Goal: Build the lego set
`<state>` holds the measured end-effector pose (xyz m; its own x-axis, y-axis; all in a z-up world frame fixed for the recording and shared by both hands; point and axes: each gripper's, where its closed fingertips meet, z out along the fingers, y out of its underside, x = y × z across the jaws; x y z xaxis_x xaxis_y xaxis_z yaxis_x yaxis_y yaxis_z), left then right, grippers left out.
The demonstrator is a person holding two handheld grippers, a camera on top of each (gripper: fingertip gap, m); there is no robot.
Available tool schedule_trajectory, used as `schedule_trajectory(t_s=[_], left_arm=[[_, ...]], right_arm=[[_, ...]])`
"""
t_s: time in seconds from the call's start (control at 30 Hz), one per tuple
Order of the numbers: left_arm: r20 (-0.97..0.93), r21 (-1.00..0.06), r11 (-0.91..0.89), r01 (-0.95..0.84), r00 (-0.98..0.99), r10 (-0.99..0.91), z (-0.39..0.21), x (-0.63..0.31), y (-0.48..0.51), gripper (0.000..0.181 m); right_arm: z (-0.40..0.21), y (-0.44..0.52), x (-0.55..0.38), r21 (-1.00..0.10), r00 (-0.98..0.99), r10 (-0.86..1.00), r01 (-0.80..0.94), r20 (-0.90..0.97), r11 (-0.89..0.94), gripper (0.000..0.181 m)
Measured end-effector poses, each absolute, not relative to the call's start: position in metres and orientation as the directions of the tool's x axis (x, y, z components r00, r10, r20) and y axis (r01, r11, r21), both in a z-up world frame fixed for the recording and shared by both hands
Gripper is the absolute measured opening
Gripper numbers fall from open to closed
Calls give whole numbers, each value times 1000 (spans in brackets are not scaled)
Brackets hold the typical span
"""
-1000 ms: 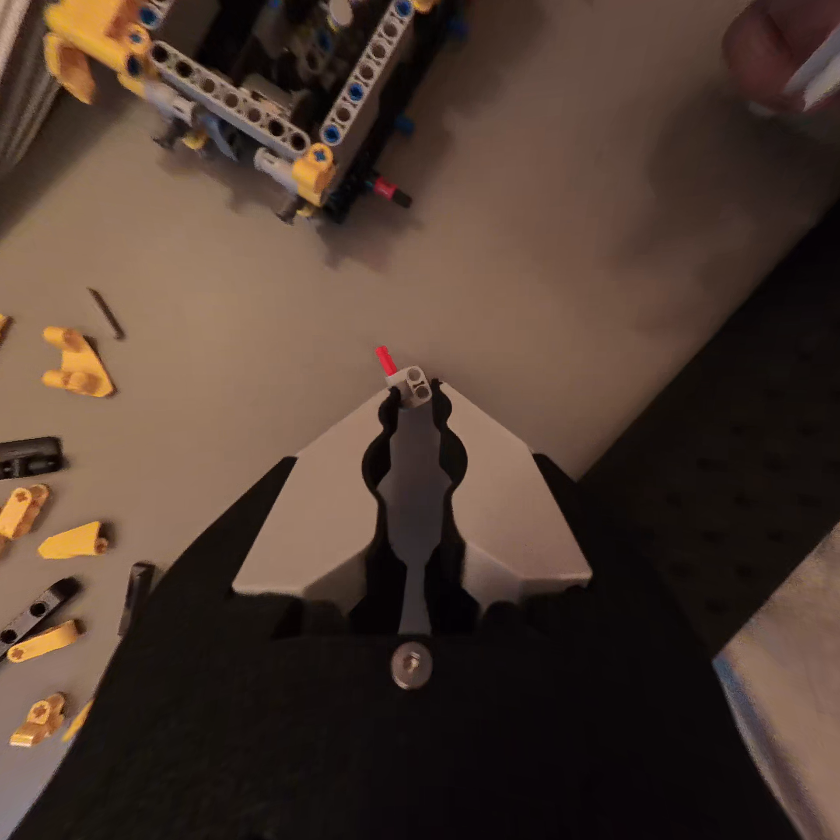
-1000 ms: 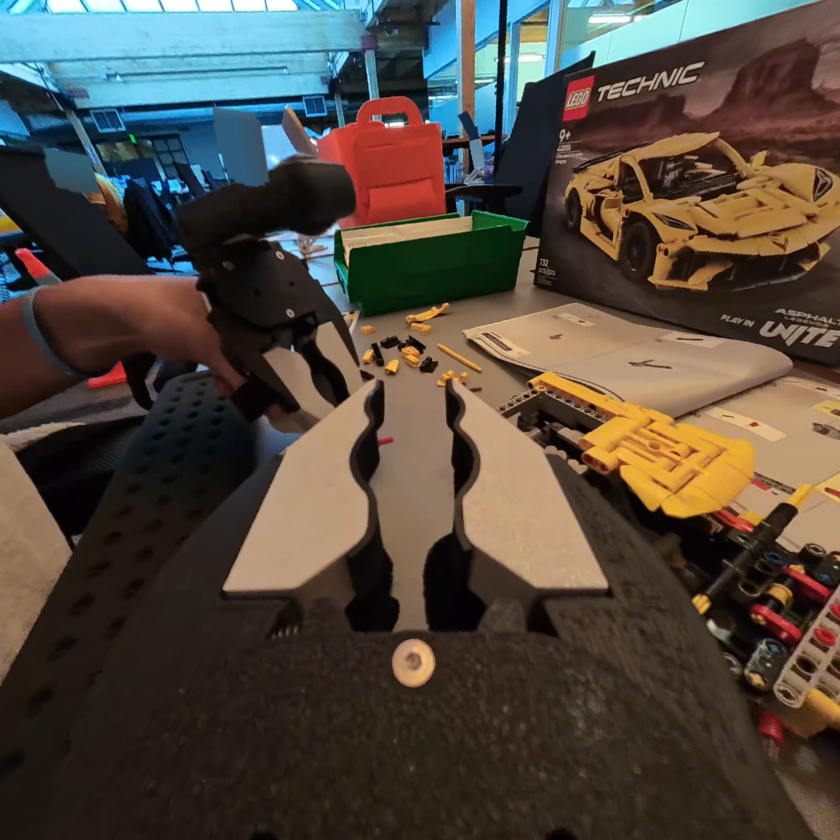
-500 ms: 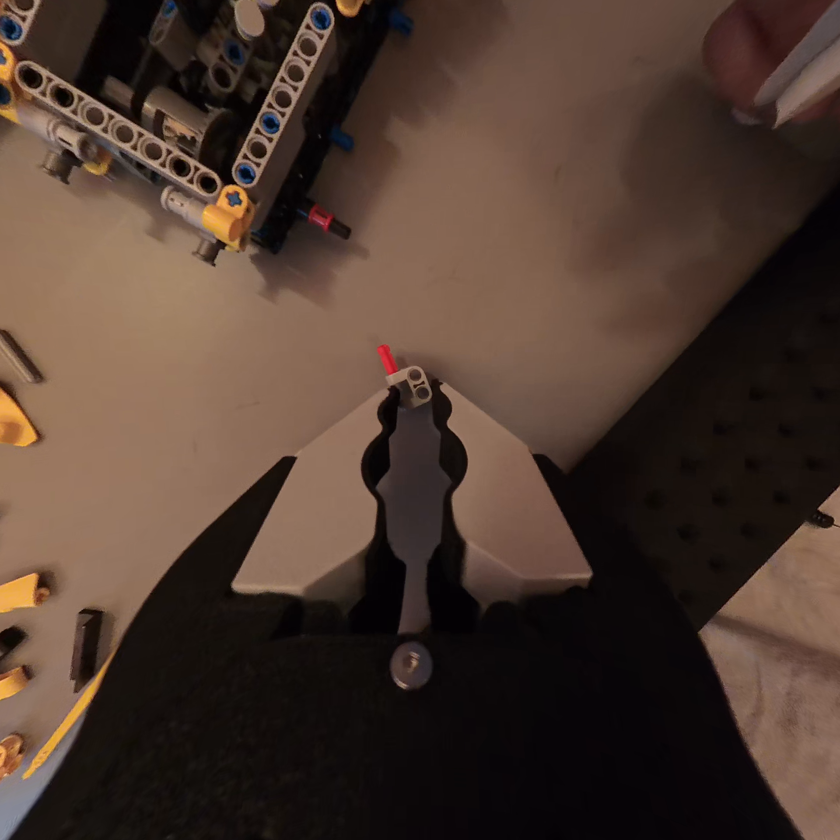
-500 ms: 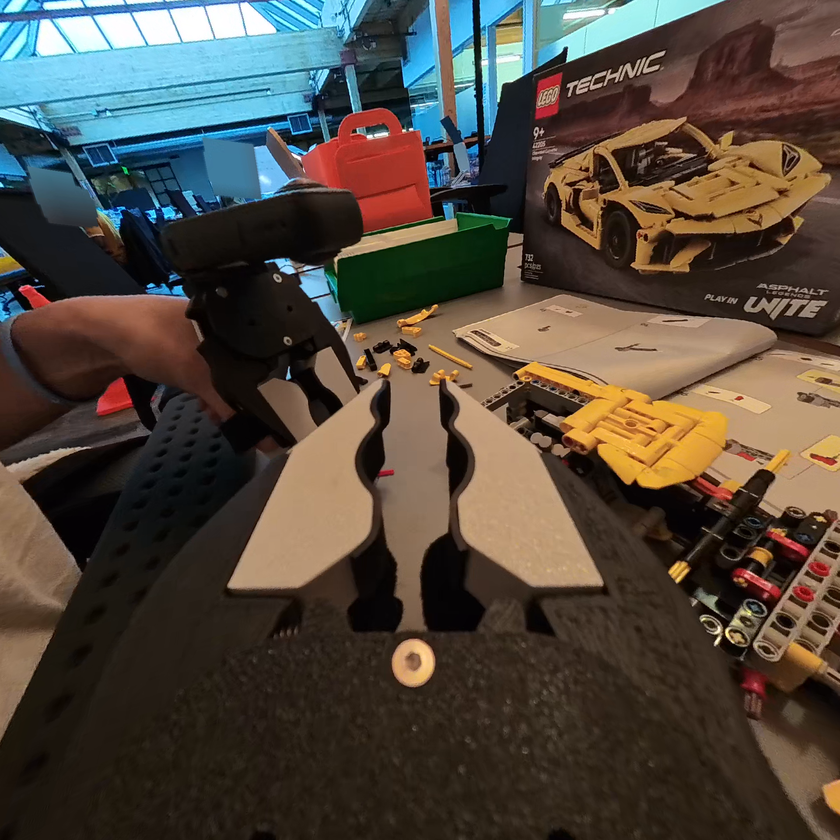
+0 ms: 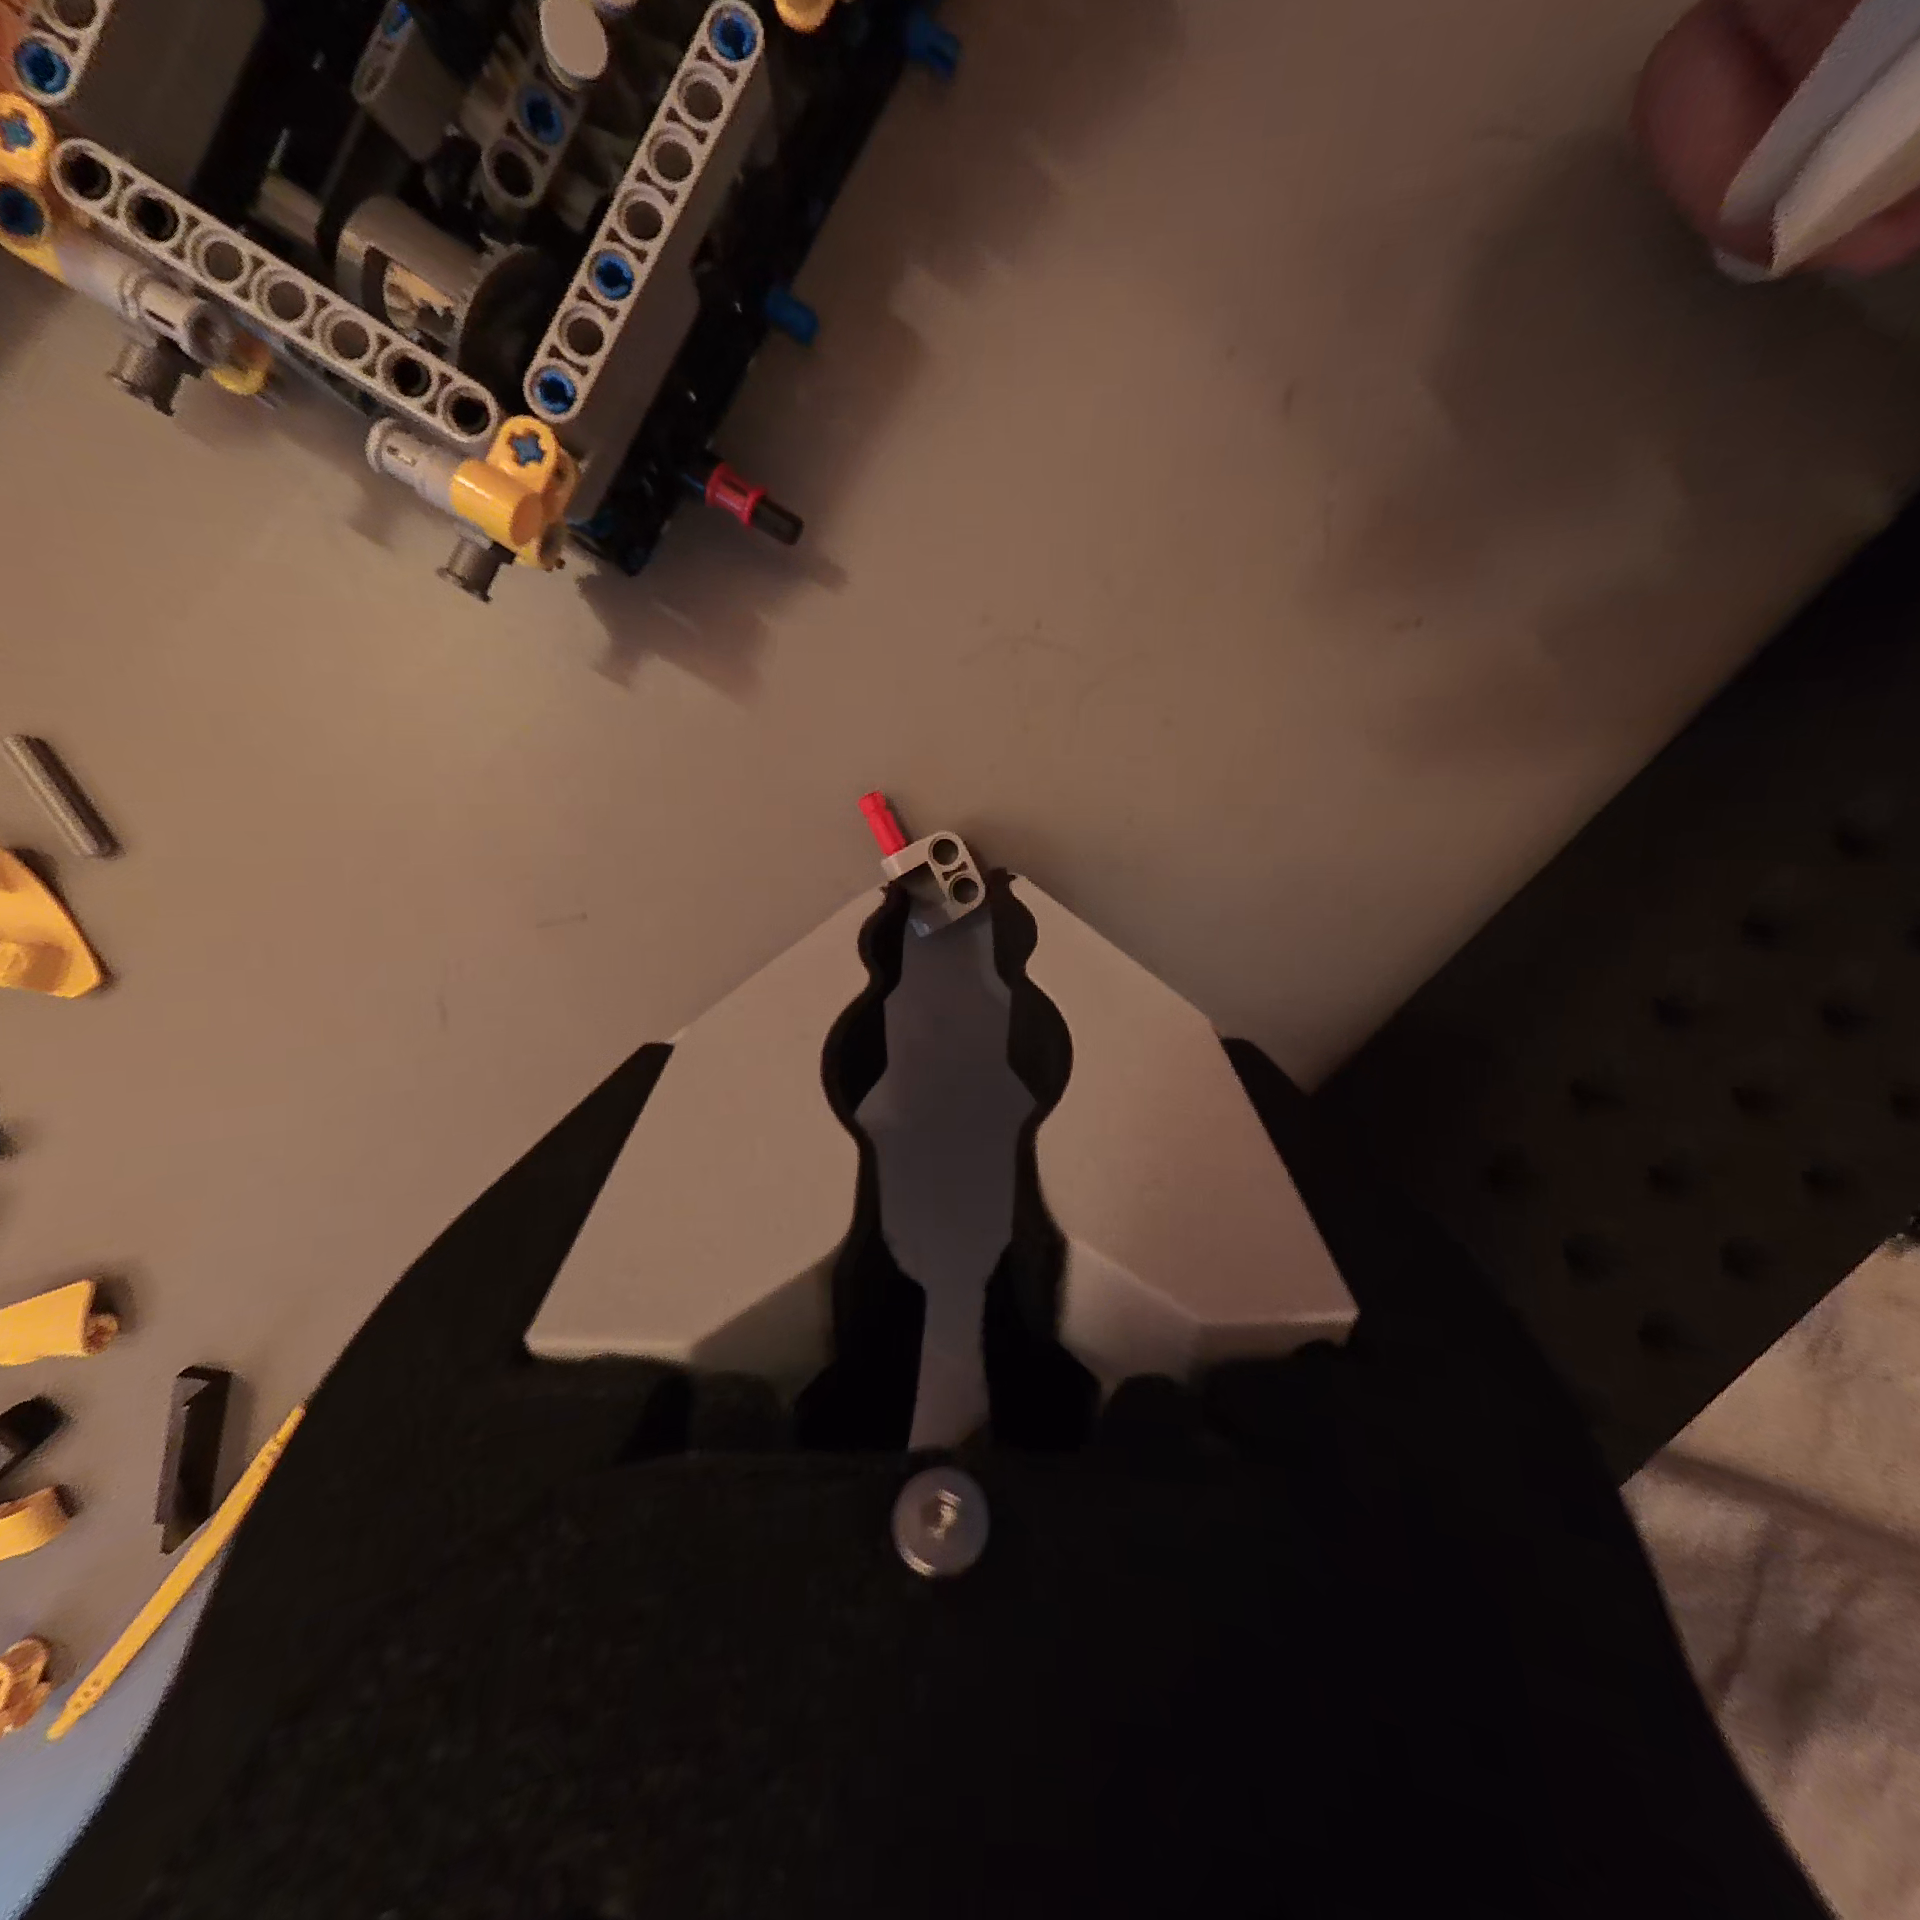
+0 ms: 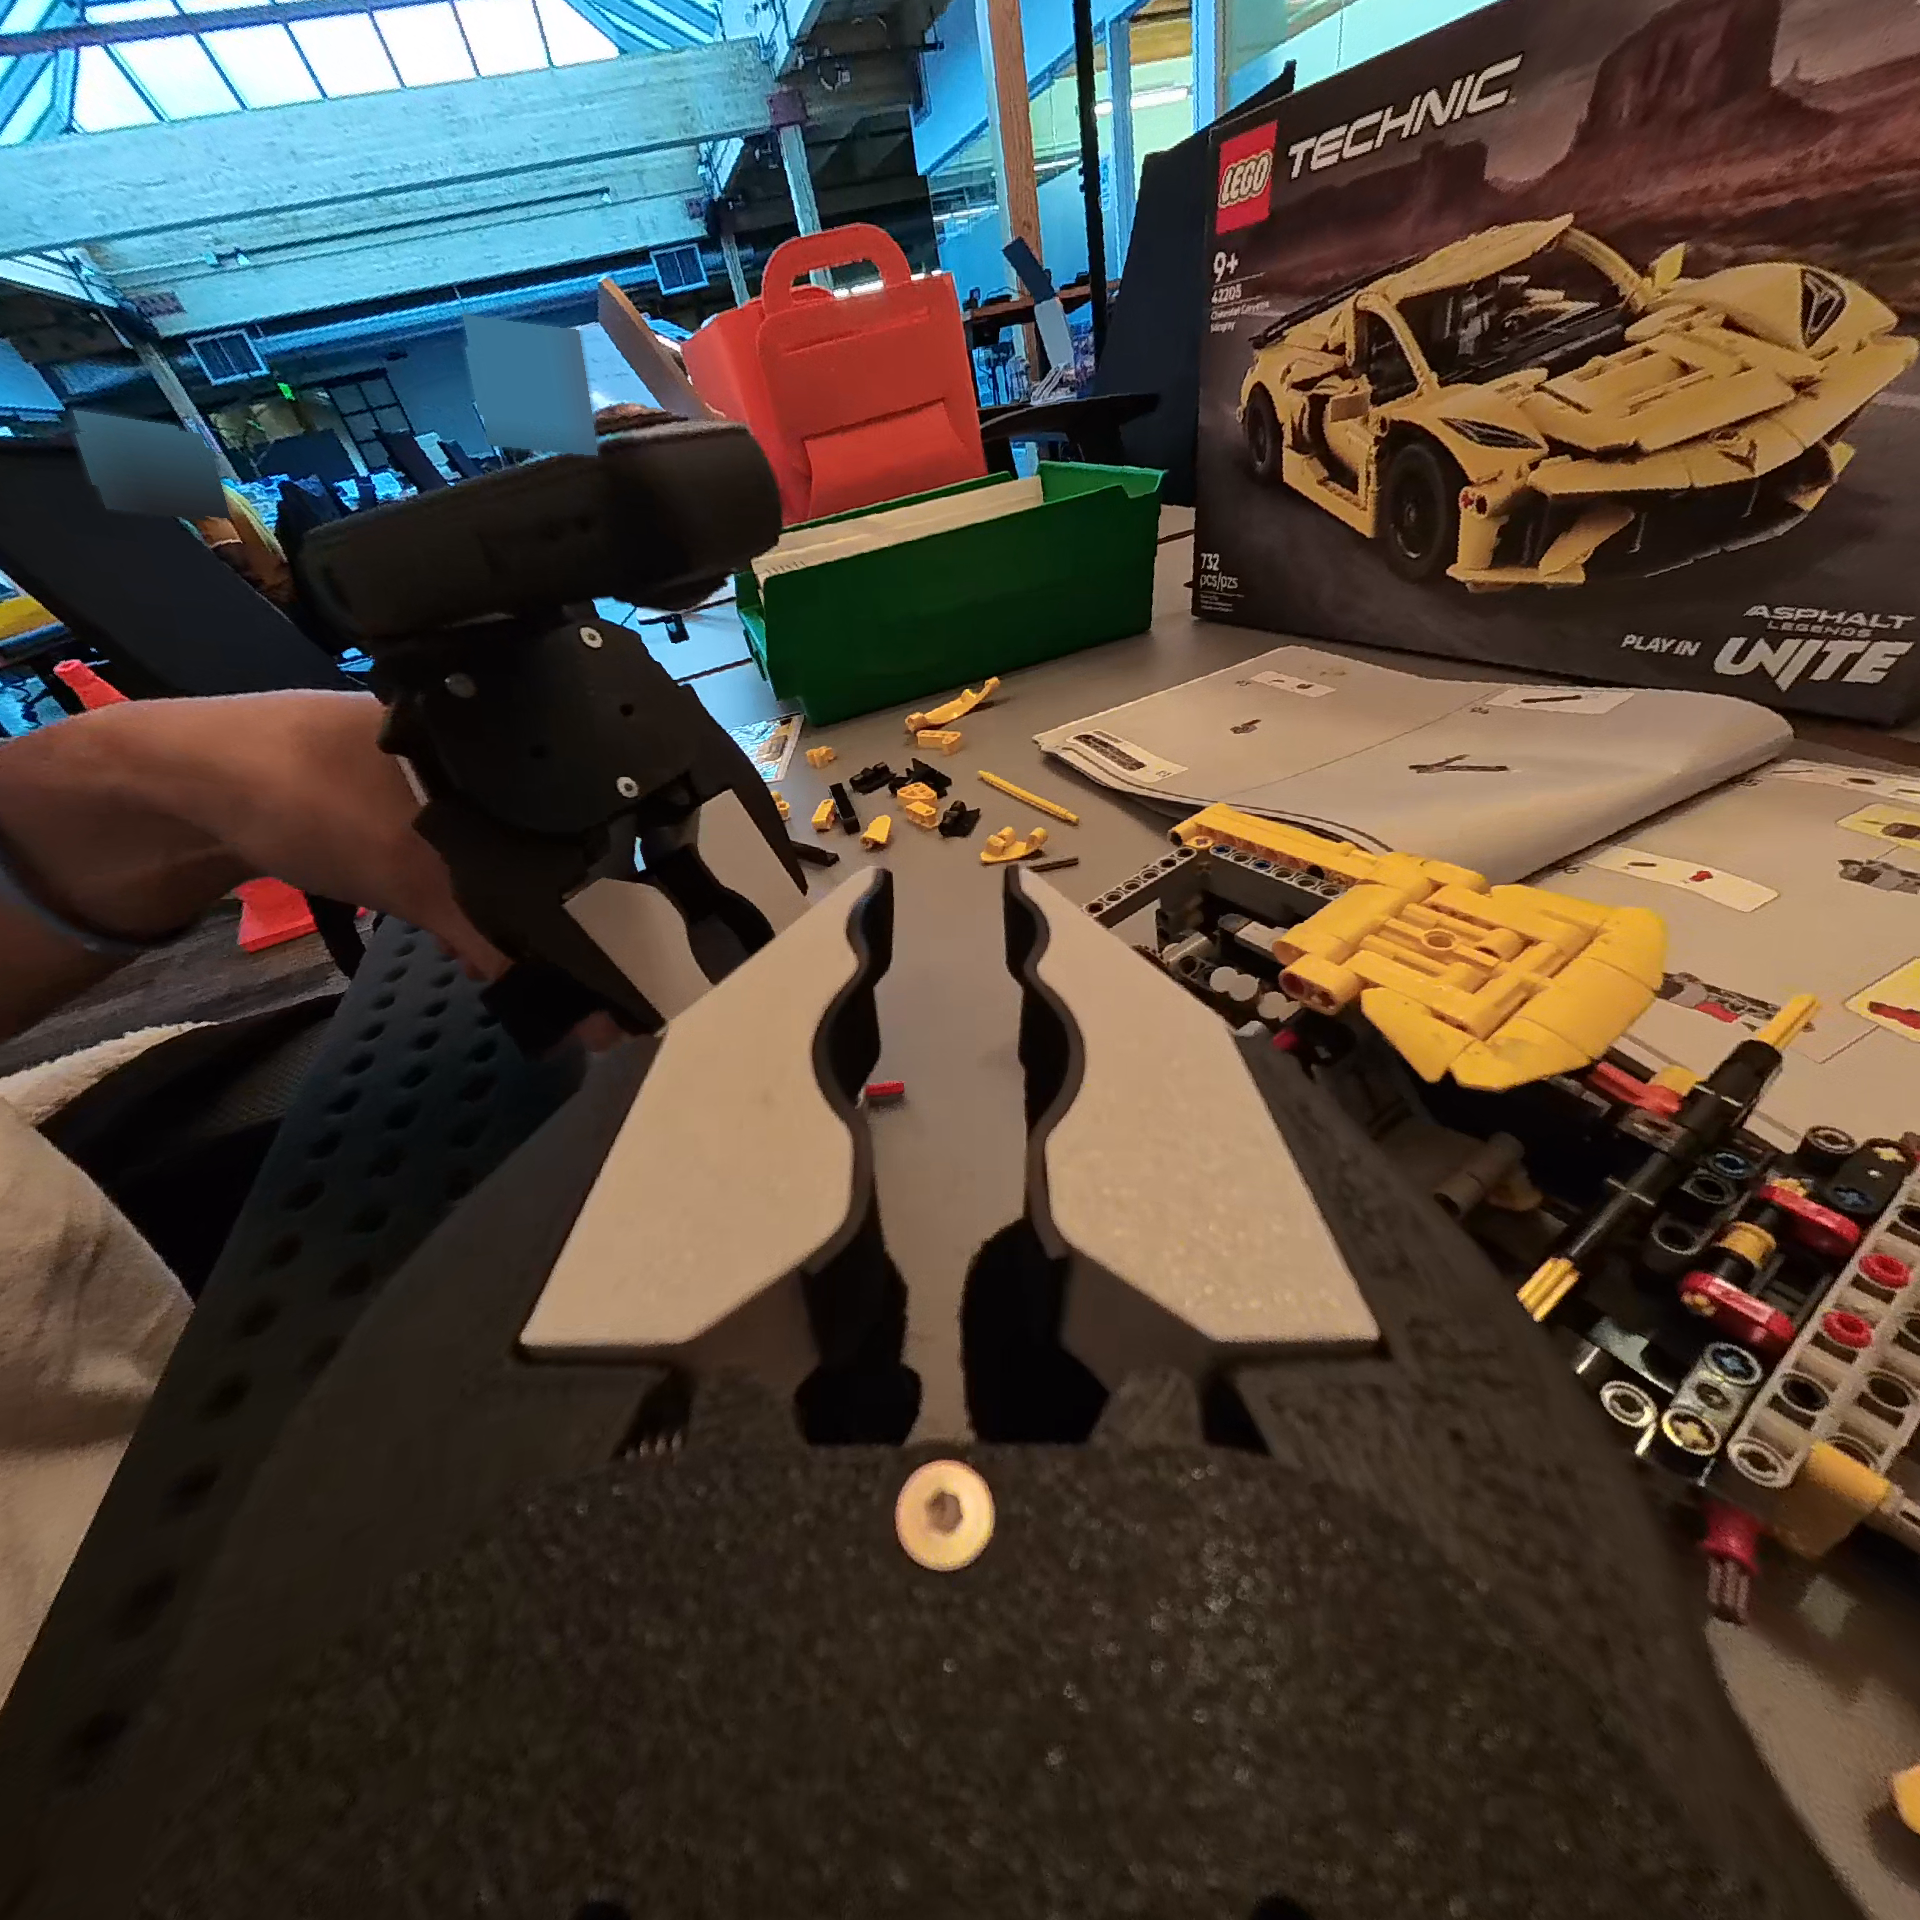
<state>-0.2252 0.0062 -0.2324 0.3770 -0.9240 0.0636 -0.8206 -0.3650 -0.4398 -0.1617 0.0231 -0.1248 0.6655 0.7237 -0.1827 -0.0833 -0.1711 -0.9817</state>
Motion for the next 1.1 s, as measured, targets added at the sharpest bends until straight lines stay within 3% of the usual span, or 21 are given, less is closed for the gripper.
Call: schedule_trajectory(t_s=[0.13,0.27,0.4,0.47,0.6,0.73,0.9,1.1], left_arm=[[68,-467,-371,-802,386,-920,-227,-227,9,25],[118,-635,-334,-697,340,-933,-190,-228,4,37],[99,-820,-283,-497,363,-927,-140,-274,31,37],[69,-859,-253,-446,390,-918,-132,-314,56,37],[-21,-828,-187,-528,363,-931,-146,-377,96,29],[-247,-643,23,-766,180,-952,-191,-409,128,23],[-81,-426,-4,-905,43,-996,-226,-430,141,25],[-56,-409,73,-910,-54,-997,-231,-423,146,25]], right_arm=[[-127,24,-160,-981,675,715,-79,-183,-176,20],[-127,25,-159,-981,678,711,-84,-186,-176,20],[-130,26,-161,-978,670,717,-79,-195,-192,20],[-132,26,-164,-978,666,721,-68,-192,-198,20],[-138,25,-169,-978,660,731,-31,-174,-205,20],[-142,26,-171,-976,658,733,-13,-171,-216,20],[-145,26,-167,-974,668,724,-8,-173,-226,20],[-146,29,-164,-972,675,715,-17,-184,-234,20]])
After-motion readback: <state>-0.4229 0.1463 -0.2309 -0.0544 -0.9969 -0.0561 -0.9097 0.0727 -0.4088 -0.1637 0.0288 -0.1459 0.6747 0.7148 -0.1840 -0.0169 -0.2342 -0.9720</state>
